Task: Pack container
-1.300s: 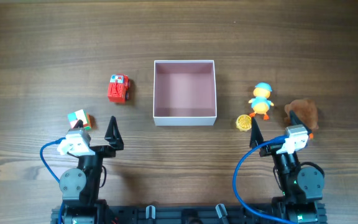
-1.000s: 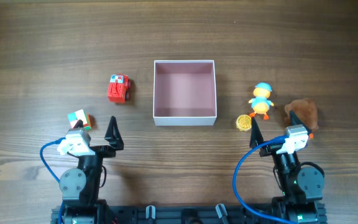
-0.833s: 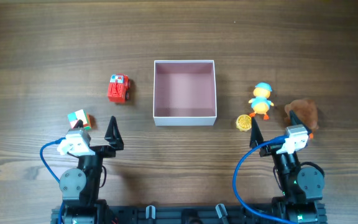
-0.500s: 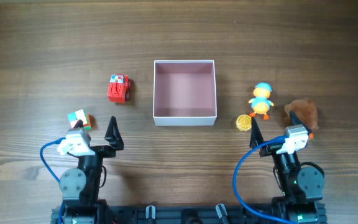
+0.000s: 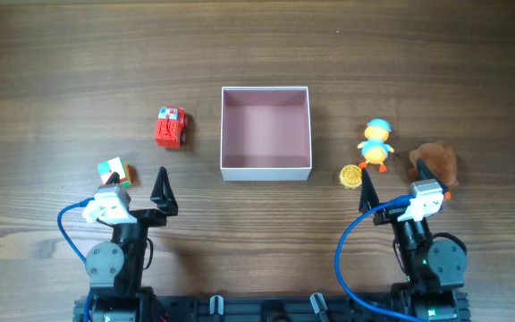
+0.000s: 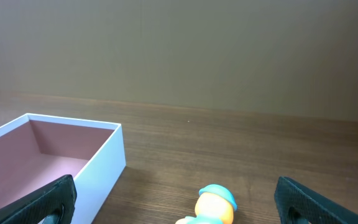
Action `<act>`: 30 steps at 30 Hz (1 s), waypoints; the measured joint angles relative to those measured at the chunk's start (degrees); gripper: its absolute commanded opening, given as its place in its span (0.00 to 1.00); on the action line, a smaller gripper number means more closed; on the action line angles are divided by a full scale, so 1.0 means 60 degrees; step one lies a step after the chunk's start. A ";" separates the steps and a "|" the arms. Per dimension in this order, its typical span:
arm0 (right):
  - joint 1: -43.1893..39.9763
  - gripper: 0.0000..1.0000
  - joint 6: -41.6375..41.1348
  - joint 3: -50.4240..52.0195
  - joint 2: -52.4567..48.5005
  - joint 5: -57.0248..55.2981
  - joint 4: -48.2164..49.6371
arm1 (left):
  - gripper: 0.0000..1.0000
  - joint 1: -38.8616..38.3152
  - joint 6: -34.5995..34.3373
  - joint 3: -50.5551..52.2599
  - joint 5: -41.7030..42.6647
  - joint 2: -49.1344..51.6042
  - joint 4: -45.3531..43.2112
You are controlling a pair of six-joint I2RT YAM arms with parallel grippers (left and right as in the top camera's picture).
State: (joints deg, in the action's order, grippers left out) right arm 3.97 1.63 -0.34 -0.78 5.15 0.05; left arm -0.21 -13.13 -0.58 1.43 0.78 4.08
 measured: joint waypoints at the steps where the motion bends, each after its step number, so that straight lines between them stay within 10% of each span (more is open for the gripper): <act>1: 0.0000 1.00 0.0000 0.0000 0.0000 0.0004 0.0000 | 1.00 0.0000 0.0000 0.0000 0.0004 0.0000 0.0000; 20: 0.0000 1.00 -0.1989 -0.0390 -0.0947 0.0510 -0.0124 | 0.99 0.0000 -0.0208 -0.0339 0.0007 0.0415 0.0302; 30: 0.0000 1.00 -0.1468 -0.6255 -0.6834 0.0933 -0.4211 | 1.00 0.0000 -0.0372 -0.6568 0.0036 0.6965 0.2838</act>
State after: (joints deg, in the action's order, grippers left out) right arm 3.97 -7.18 -37.87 -41.78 10.74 -25.21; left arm -0.21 -15.35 -39.99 1.65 42.57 21.10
